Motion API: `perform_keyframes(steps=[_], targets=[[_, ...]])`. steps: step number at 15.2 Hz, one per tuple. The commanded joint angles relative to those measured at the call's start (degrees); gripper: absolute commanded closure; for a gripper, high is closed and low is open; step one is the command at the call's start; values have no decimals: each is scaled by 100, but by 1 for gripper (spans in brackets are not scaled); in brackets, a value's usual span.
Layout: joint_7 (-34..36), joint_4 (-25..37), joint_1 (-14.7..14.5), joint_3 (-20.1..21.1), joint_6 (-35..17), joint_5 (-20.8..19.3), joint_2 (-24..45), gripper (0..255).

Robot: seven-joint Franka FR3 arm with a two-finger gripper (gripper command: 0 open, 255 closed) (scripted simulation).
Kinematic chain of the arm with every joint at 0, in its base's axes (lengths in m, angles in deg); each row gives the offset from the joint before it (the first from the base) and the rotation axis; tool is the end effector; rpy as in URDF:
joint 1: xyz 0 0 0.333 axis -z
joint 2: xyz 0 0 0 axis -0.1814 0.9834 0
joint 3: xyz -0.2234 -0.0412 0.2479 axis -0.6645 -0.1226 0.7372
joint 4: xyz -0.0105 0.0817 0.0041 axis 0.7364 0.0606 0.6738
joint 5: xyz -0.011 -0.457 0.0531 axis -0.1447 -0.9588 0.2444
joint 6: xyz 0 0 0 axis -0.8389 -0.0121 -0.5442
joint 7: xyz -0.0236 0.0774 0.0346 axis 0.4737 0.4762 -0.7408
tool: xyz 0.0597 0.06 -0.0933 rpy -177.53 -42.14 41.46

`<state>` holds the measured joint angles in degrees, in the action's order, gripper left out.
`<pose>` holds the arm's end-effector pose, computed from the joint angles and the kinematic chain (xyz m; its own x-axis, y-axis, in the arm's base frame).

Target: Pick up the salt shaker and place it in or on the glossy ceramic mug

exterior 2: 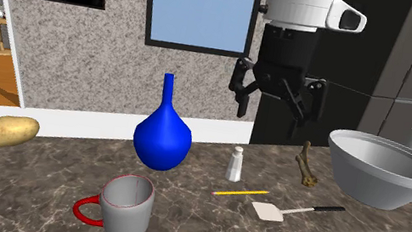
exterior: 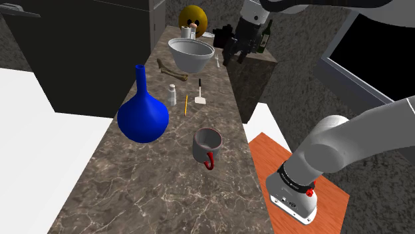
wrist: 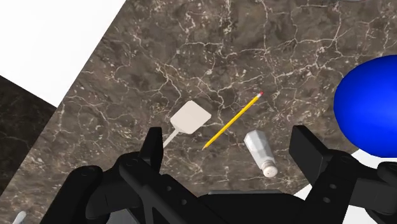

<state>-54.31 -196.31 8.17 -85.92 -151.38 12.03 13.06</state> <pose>0.4675 0.0209 0.5529 0.9941 -0.0178 0.1069 -0.0133 -0.9990 -0.0430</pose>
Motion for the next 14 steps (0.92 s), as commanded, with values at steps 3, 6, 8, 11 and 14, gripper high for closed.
perform_keyframes(steps=[3, 6, 8, 11, 14], targets=[[39, 303, -89, 91, -420, 90, 821, 0], [70, 613, -152, 161, -671, 143, 1457, 0], [91, 854, -192, 208, -810, 171, 1886, 0], [124, 1267, -250, 274, -974, 201, 2536, 0], [160, 1742, -309, 336, -1084, 215, 3193, 0]])
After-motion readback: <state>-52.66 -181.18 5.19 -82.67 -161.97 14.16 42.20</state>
